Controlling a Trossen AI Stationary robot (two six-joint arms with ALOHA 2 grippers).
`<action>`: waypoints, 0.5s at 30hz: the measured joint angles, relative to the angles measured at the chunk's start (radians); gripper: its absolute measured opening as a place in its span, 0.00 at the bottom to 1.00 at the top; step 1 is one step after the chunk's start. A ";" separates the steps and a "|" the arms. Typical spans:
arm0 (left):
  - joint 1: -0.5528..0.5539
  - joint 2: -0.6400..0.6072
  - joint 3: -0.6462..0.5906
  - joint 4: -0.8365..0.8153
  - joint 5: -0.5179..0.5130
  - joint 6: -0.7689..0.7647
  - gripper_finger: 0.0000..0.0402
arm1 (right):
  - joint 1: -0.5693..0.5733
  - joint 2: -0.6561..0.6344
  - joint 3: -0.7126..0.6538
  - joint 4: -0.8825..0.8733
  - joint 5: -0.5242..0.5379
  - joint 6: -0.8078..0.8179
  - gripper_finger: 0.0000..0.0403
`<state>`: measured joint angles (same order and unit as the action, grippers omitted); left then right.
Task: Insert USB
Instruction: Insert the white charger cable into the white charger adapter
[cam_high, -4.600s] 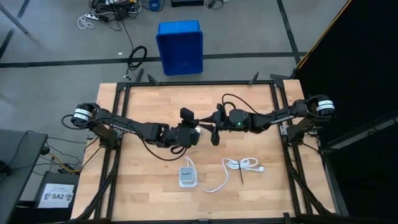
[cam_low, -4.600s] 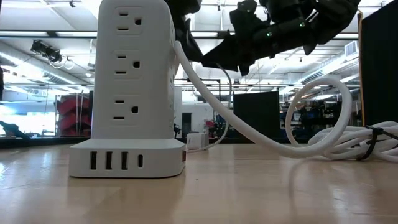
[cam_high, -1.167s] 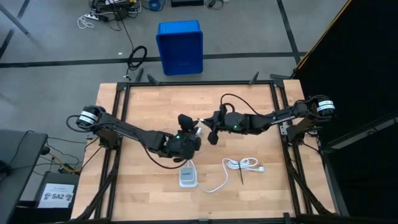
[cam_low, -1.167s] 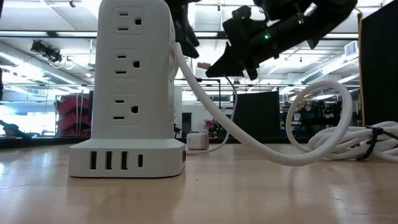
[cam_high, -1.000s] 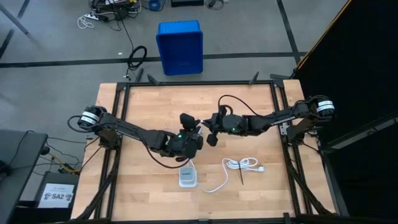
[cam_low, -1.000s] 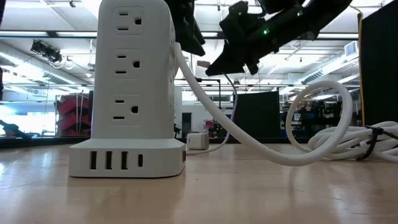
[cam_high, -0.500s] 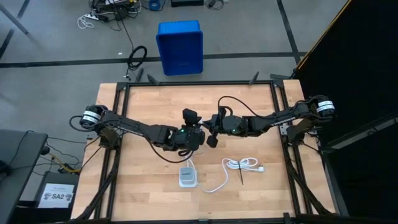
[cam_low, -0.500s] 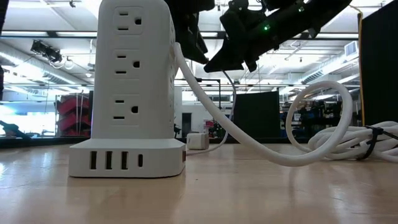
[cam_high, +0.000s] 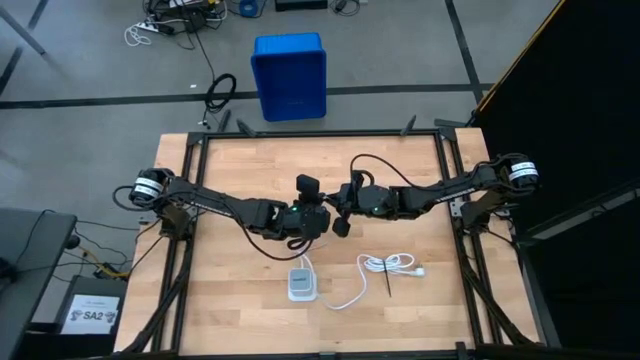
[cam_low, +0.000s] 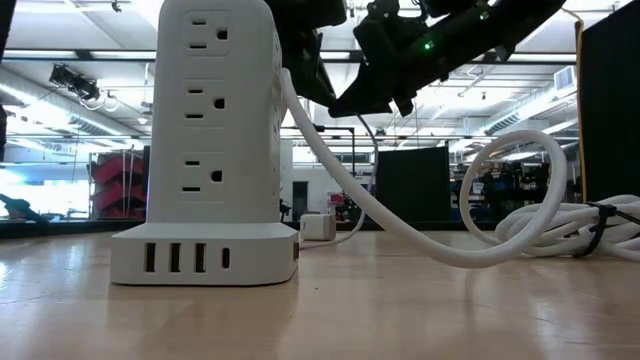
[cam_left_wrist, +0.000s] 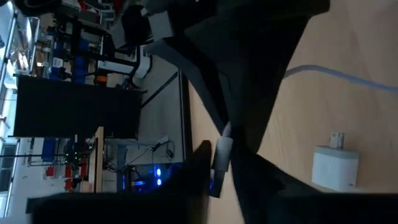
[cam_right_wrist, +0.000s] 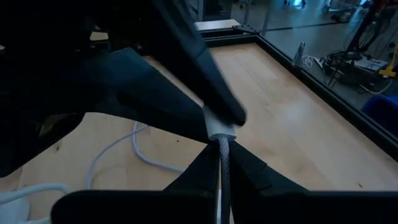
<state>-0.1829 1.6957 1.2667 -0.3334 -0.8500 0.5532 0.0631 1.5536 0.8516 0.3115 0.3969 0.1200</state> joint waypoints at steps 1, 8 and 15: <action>0.000 0.000 0.000 0.000 0.000 0.000 0.04 | 0.000 0.000 0.000 0.000 0.000 0.000 0.00; 0.000 0.000 0.000 -0.013 -0.012 -0.004 0.01 | 0.000 0.000 0.000 -0.001 0.001 0.000 0.00; -0.002 -0.043 -0.021 -0.053 -0.024 -0.086 0.01 | 0.002 0.000 0.000 -0.040 0.000 -0.012 0.04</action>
<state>-0.1852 1.6528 1.2453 -0.3865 -0.8739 0.4674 0.0649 1.5536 0.8516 0.2710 0.3969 0.1081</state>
